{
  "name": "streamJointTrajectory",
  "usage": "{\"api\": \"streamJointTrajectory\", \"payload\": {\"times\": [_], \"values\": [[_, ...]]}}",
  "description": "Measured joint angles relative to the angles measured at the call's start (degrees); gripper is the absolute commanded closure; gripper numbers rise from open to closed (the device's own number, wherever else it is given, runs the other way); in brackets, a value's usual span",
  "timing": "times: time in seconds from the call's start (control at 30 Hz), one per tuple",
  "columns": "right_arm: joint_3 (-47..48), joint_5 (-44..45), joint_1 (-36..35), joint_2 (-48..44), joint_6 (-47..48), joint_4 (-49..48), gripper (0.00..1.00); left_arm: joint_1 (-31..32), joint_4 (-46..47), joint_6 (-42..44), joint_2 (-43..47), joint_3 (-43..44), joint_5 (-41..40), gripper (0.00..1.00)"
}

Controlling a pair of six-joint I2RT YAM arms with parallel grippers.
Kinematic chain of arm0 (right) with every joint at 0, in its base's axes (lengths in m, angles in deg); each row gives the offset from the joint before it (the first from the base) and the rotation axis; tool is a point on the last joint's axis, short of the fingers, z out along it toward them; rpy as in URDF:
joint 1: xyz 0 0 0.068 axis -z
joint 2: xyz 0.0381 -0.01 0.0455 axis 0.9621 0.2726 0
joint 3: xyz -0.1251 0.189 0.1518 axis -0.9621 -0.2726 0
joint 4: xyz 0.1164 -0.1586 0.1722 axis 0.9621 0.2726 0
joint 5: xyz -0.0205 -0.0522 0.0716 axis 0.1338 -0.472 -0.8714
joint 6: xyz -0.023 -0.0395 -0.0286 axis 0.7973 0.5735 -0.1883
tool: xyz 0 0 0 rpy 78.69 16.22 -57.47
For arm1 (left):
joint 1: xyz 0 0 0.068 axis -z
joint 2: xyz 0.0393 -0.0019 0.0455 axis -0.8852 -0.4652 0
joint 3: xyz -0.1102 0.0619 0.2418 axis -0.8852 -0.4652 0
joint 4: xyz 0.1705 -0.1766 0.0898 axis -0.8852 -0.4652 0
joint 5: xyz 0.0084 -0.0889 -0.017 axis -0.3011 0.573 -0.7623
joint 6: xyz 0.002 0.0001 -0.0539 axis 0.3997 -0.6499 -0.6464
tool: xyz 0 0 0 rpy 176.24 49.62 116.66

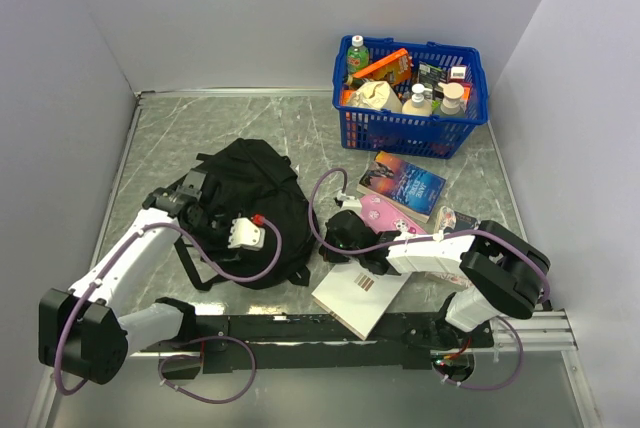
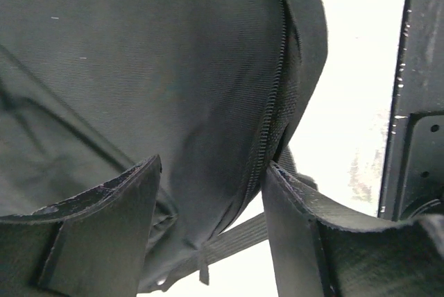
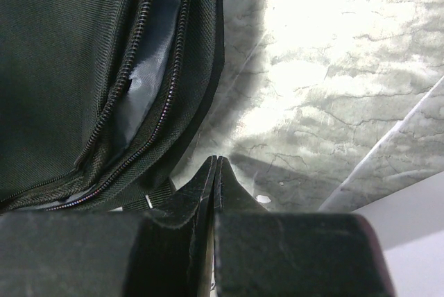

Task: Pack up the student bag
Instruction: Adjust the student bag at the center of the board.

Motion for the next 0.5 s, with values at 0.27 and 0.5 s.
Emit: {"api": "streamJointTrajectory", "payload": {"times": [0.27, 0.5], "values": [[0.04, 0.0, 0.02, 0.0, 0.15, 0.07, 1.0, 0.81, 0.59, -0.74, 0.0, -4.24, 2.03, 0.78], [0.39, 0.07, 0.02, -0.02, 0.55, 0.48, 1.0, 1.46, 5.7, -5.77, -0.07, -3.85, 2.01, 0.99]]}}
